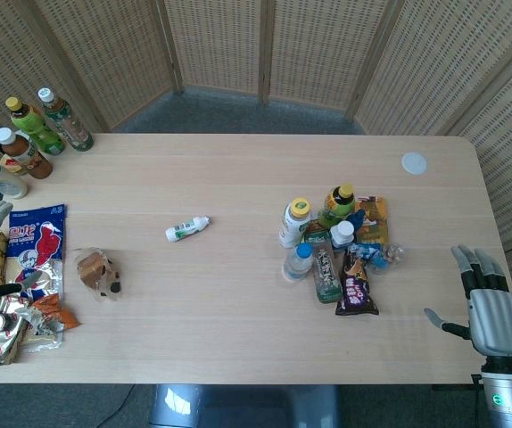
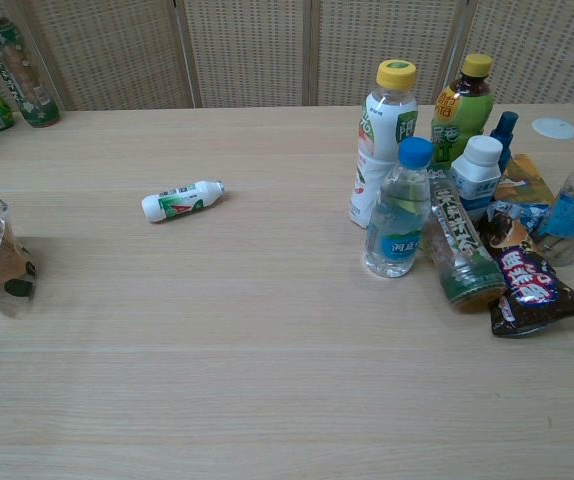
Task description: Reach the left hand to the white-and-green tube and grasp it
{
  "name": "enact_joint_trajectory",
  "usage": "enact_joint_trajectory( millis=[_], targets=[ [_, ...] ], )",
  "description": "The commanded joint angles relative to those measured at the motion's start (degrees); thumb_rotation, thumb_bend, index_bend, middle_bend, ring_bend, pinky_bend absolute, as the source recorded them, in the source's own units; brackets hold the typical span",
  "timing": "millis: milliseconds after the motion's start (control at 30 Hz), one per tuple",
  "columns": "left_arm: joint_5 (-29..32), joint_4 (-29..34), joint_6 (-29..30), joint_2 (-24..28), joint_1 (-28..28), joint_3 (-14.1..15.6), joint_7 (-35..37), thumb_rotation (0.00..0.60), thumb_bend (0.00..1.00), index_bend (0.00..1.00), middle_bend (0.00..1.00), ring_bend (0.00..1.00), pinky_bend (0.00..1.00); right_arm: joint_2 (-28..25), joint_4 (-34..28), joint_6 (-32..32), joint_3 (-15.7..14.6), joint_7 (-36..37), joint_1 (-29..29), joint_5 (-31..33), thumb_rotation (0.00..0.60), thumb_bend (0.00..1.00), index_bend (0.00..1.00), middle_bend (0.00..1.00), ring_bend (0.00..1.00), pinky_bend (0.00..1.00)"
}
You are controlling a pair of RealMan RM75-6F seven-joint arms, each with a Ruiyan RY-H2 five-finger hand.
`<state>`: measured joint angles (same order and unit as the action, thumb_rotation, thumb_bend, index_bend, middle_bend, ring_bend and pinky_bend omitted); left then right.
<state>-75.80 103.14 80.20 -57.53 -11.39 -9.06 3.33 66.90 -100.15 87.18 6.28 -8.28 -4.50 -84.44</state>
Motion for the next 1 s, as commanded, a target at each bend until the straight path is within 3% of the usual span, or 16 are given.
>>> enact_joint_trajectory(
  millis=[33, 433, 633, 1000],
  targets=[
    [0.22, 0.01, -0.44, -0.2, -0.25, -0.02, -0.29, 0.6, 0.13, 0.0, 0.0, 0.0, 0.0, 0.23, 0.19, -0.35, 0.03, 0.11, -0.18, 0.24, 0.522, 0.15, 0.0, 0.0, 0.0, 0.0],
    [2.68, 0.35, -2.46, 0.37, -1.48, -1.04, -1.63, 0.6, 0.13, 0.0, 0.0, 0.0, 0.0, -0.16, 0.2, 1.53, -0.22, 0.91, 1.01, -0.03, 0.52, 0.15, 0.0, 0.0, 0.0, 0.0],
    [7.42, -1.57, -8.57, -0.83, -5.01, -2.37, -3.05, 0.6, 0.13, 0.0, 0.0, 0.0, 0.0, -0.07, 0.18, 1.01, -0.45, 0.77, 1.0, 0.2, 0.52, 0.15, 0.0, 0.0, 0.0, 0.0],
    [19.76, -12.28, -22.32, -13.13, -17.36, -5.86, -9.92, 0.6, 0.17, 0.0, 0.01, 0.0, 0.0, -0.77, -0.15, 2.63, -0.78, 0.89, 2.54, 0.61, 0.524, 0.15, 0.0, 0.0, 0.0, 0.0]
  ],
)
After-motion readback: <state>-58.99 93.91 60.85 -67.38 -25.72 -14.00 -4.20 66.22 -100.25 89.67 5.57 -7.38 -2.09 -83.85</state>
